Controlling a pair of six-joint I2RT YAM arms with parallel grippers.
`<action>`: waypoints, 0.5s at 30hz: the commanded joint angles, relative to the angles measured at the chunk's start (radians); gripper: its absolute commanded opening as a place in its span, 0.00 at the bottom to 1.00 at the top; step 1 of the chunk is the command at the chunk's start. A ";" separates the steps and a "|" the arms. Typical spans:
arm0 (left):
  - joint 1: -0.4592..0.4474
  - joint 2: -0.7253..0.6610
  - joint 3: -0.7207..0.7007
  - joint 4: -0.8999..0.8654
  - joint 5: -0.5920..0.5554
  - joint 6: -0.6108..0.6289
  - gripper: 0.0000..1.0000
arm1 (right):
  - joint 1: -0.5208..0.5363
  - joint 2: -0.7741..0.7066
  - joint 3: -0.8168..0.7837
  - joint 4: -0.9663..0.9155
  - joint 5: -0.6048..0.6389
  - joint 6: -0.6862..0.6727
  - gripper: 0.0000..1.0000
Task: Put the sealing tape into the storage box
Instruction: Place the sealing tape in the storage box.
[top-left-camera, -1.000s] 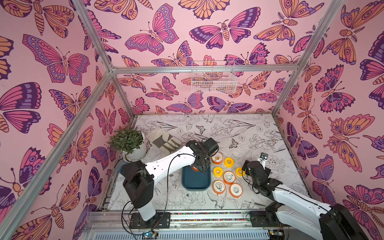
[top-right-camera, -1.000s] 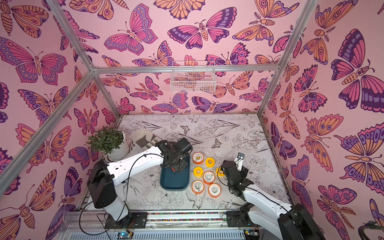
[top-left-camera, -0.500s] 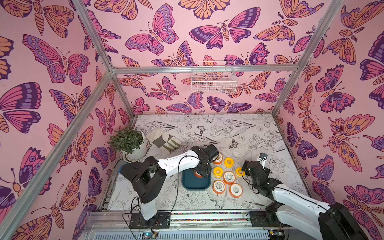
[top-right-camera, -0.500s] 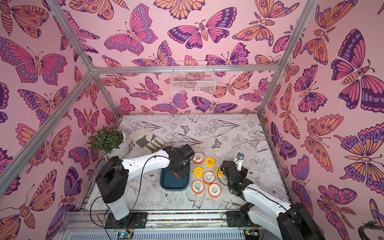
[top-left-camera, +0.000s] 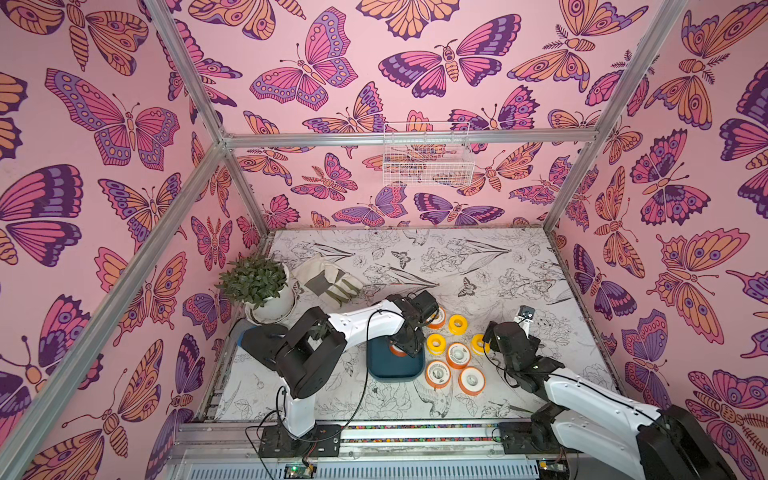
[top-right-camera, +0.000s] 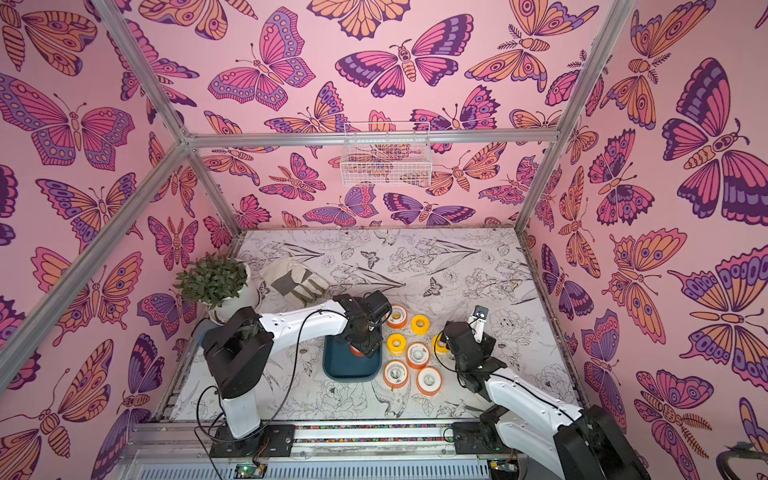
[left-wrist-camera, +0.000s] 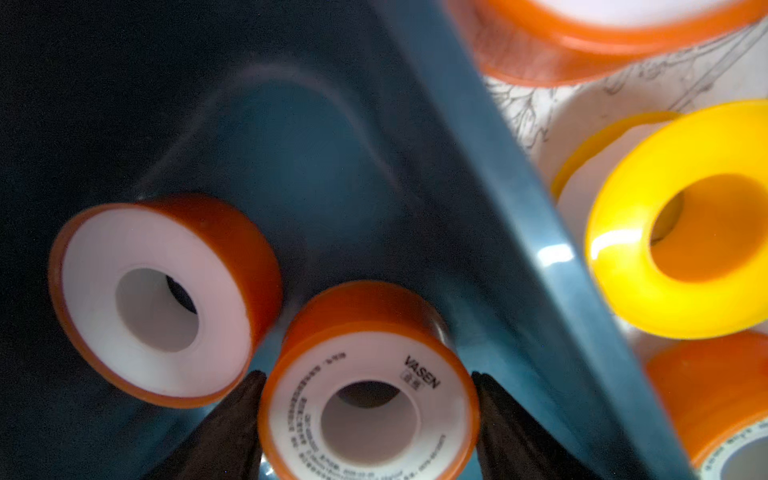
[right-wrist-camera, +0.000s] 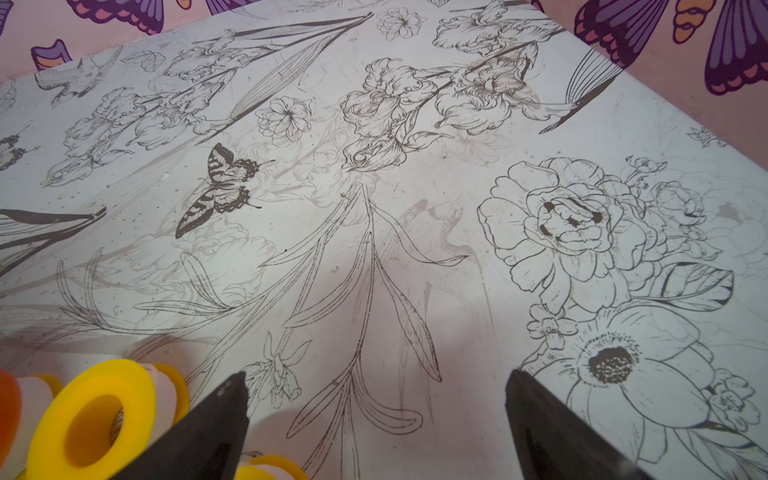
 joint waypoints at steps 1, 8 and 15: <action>0.006 -0.002 0.004 0.007 -0.016 0.010 0.85 | -0.009 0.007 0.024 -0.005 0.000 0.016 0.99; 0.005 -0.085 -0.015 0.006 -0.002 -0.003 0.86 | -0.010 0.011 0.025 -0.005 -0.004 0.015 0.99; 0.005 -0.241 -0.103 -0.007 0.013 -0.032 0.63 | -0.010 0.010 0.025 -0.005 -0.005 0.014 0.99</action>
